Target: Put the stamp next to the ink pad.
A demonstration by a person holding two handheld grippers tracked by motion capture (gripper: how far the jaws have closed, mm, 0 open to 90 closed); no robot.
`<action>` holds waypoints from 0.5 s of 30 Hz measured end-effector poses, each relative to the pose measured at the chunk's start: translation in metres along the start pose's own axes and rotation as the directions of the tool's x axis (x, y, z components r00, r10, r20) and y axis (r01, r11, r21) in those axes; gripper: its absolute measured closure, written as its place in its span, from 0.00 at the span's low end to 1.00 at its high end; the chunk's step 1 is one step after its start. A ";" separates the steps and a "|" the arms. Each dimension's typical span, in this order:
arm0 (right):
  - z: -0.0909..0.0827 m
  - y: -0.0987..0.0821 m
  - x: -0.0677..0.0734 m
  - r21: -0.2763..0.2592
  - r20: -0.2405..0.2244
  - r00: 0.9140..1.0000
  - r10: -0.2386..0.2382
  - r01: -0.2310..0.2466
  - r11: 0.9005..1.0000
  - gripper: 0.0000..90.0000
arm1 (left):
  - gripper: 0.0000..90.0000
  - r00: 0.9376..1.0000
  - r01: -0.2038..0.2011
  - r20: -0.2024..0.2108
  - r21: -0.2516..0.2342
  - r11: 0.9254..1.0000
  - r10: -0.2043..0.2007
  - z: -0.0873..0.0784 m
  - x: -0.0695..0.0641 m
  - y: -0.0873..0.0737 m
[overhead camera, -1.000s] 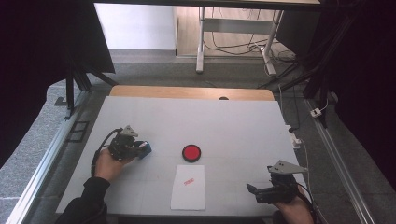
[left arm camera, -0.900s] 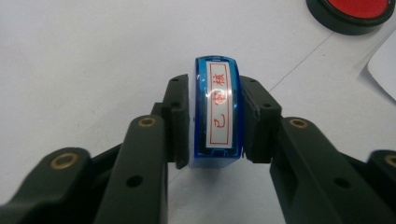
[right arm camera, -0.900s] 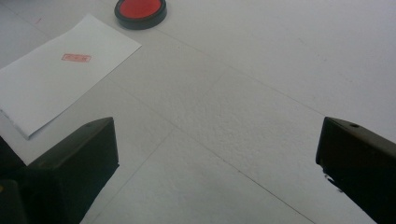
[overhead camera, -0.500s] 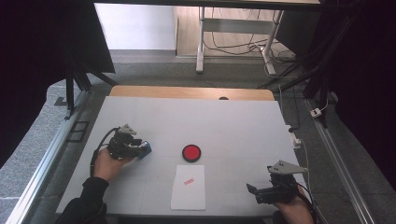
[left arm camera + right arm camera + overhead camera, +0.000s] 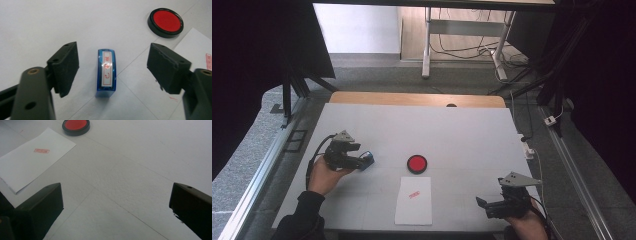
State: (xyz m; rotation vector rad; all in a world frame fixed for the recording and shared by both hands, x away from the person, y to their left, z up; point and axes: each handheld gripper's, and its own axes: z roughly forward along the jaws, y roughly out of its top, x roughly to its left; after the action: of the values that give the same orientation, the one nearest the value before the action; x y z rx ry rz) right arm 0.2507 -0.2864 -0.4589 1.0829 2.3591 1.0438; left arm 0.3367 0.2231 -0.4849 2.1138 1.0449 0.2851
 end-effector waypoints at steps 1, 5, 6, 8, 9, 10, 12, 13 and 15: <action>0.000 0.000 0.000 0.000 0.000 1.000 0.000 0.000 1.000 0.00 | 0.24 1.000 -0.002 0.007 0.000 1.000 0.002 0.000 -0.001 0.001; 0.000 0.000 0.000 -0.001 -0.001 1.000 -0.001 0.001 1.000 0.00 | 0.16 0.999 0.006 0.039 -0.012 1.000 -0.005 -0.003 -0.006 0.003; 0.000 0.000 0.000 -0.001 -0.002 1.000 0.000 0.000 1.000 0.00 | 0.13 0.999 0.008 0.038 -0.010 1.000 -0.007 -0.004 -0.008 0.004; 0.000 0.000 0.000 -0.001 -0.003 1.000 -0.001 0.001 1.000 0.00 | 0.09 0.999 0.013 0.042 -0.009 1.000 -0.013 -0.006 -0.010 0.007; 0.000 0.000 0.000 -0.001 -0.002 1.000 -0.001 0.001 1.000 0.00 | 0.07 0.999 0.022 0.049 -0.012 1.000 -0.022 -0.007 -0.012 0.007; 0.000 0.000 0.000 -0.001 -0.002 1.000 -0.002 0.002 1.000 0.00 | 0.04 0.998 0.029 0.056 -0.012 1.000 -0.028 -0.009 -0.013 0.008; 0.000 0.000 0.000 -0.001 -0.003 1.000 -0.003 0.003 1.000 0.00 | 0.03 0.997 0.036 0.062 -0.022 0.999 -0.035 -0.011 -0.016 0.008; 0.000 0.000 0.000 -0.002 -0.003 1.000 -0.003 0.003 1.000 0.00 | 0.02 0.998 0.036 0.056 -0.019 0.999 -0.035 -0.012 -0.017 0.008; 0.000 0.000 0.000 -0.002 -0.003 1.000 -0.002 0.002 1.000 0.00 | 0.00 0.998 0.033 0.052 -0.021 0.999 -0.032 -0.013 -0.019 0.008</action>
State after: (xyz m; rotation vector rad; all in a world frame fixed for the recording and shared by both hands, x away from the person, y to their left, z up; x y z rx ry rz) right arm 0.2504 -0.2864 -0.4587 1.0787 2.3601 1.0477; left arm 0.3225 0.2124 -0.4674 2.0724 1.0404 0.2245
